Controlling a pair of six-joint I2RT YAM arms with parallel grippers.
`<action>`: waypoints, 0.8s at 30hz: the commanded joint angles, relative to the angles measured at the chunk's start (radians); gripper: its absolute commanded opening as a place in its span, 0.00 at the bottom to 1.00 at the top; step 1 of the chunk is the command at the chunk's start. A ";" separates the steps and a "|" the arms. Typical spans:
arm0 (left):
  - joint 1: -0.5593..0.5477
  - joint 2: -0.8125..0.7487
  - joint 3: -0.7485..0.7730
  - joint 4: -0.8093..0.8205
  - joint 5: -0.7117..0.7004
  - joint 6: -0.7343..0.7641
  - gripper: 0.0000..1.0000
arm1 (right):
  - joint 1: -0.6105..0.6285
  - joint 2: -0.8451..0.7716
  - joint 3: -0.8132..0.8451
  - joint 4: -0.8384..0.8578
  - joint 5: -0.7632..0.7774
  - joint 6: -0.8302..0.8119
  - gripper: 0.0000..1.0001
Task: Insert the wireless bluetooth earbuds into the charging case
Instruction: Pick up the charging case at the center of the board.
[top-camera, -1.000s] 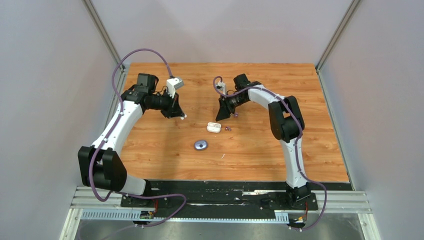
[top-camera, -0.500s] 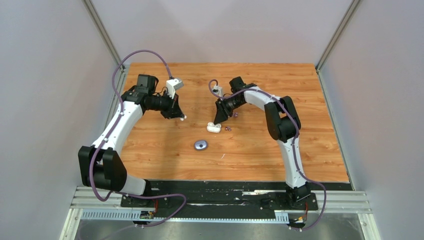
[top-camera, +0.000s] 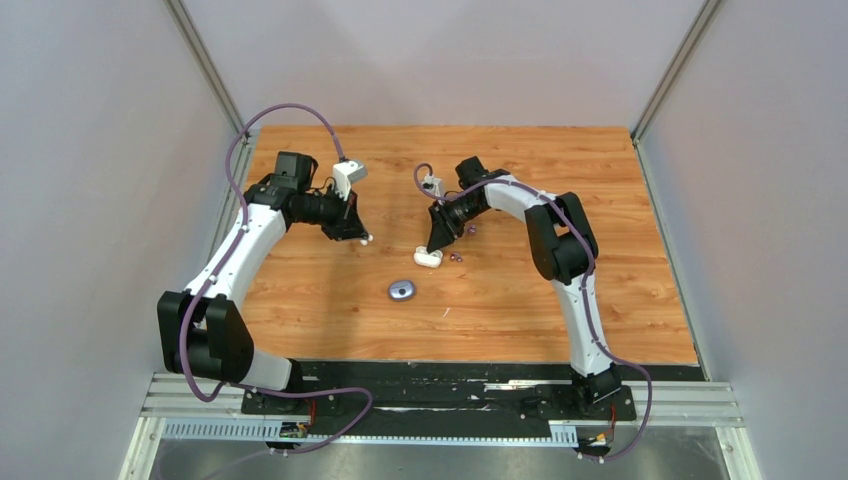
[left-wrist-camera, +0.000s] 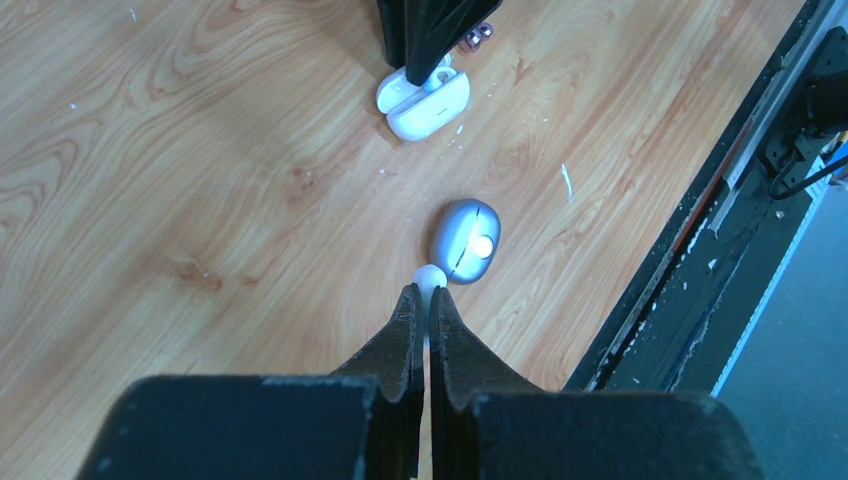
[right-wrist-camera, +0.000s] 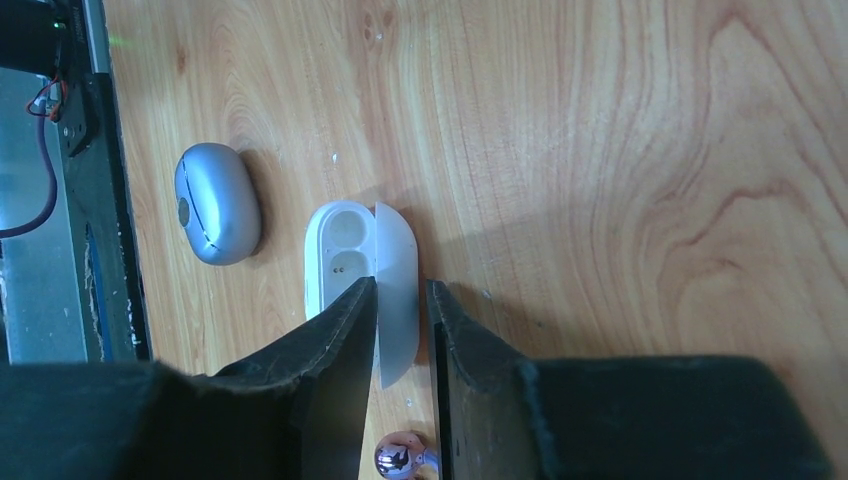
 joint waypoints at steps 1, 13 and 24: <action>0.009 -0.025 0.001 0.018 0.008 -0.007 0.00 | 0.003 0.011 0.040 -0.036 0.003 -0.031 0.28; 0.009 -0.011 0.004 0.031 0.014 -0.012 0.00 | 0.010 -0.001 0.035 -0.082 0.022 -0.109 0.17; 0.009 -0.011 0.053 0.094 0.100 -0.021 0.00 | 0.012 -0.211 0.016 -0.038 0.082 -0.259 0.00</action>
